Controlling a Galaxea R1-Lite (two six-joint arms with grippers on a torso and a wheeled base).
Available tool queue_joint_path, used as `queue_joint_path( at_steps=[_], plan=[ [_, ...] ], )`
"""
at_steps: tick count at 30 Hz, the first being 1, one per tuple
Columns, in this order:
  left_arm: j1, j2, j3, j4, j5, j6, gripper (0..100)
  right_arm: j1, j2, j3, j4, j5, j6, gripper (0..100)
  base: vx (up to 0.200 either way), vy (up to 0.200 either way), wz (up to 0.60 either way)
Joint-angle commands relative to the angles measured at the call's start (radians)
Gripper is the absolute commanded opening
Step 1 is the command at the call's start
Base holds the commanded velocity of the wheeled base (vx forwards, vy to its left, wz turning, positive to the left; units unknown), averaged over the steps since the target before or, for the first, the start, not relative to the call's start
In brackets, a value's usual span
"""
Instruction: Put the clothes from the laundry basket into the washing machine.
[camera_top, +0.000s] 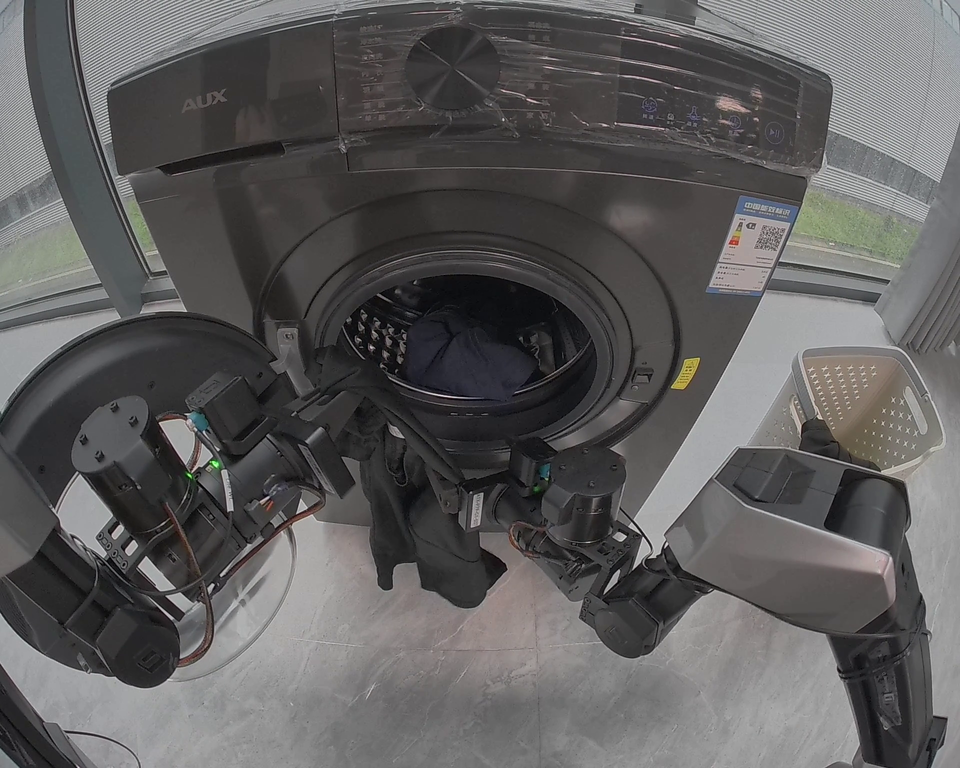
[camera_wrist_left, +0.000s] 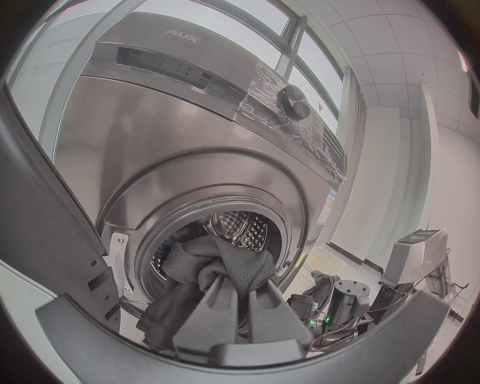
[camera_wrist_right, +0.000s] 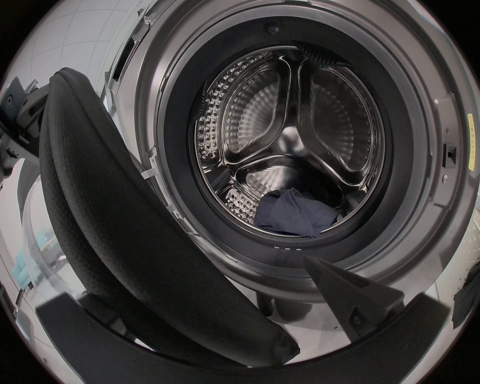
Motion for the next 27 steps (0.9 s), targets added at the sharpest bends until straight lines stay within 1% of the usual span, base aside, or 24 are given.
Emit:
queue_joint_path(
  at_steps=[1, 4, 6, 7, 10, 11, 19, 21, 23, 27],
  plan=[
    [0.003, 0.004, -0.001, 0.0, 0.0, -0.001, 0, 0.003, -0.041, 0.046, -0.003, 0.0, -0.001, 100, 0.0, 0.0, 0.0],
    [0.003, 0.006, -0.001, 0.0, 0.0, -0.001, 0, 0.005, -0.07, 0.096, -0.003, 0.0, -0.001, 100, 0.0, 0.0, 0.0],
    [0.003, 0.004, -0.001, 0.0, 0.0, 0.001, 0, 0.005, -0.076, 0.102, -0.003, 0.0, -0.001, 100, 0.0, 0.0, 0.0],
    [0.003, 0.0, -0.001, 0.0, 0.0, 0.001, 0, -0.009, -0.085, 0.118, -0.001, 0.0, -0.001, 100, 0.0, 0.0, 0.0],
    [0.003, 0.0, -0.001, 0.002, 0.0, 0.001, 0, -0.021, -0.087, 0.119, 0.0, 0.0, -0.001, 100, 0.0, 0.0, 0.0],
    [0.003, -0.002, 0.001, 0.0, 0.0, 0.002, 0, -0.043, -0.085, 0.118, 0.007, 0.0, -0.001, 100, 0.0, 0.0, 0.0],
    [0.003, -0.003, 0.004, 0.0, 0.0, 0.002, 0, -0.124, -0.107, 0.118, 0.011, 0.0, -0.004, 100, 0.0, 0.0, 0.0],
    [0.003, -0.002, 0.007, 0.0, 0.0, 0.004, 0, -0.136, -0.124, 0.119, 0.011, 0.0, -0.017, 100, 0.0, 0.0, 0.0],
    [0.003, -0.002, 0.007, 0.0, 0.0, 0.004, 0, -0.142, -0.15, 0.127, 0.011, 0.0, -0.028, 100, 0.0, 0.0, 0.0],
    [-0.002, 0.0, 0.01, 0.0, 0.0, 0.002, 0, -0.133, -0.176, 0.155, 0.011, 0.001, -0.03, 100, 0.0, 0.0, 0.0]
  ],
)
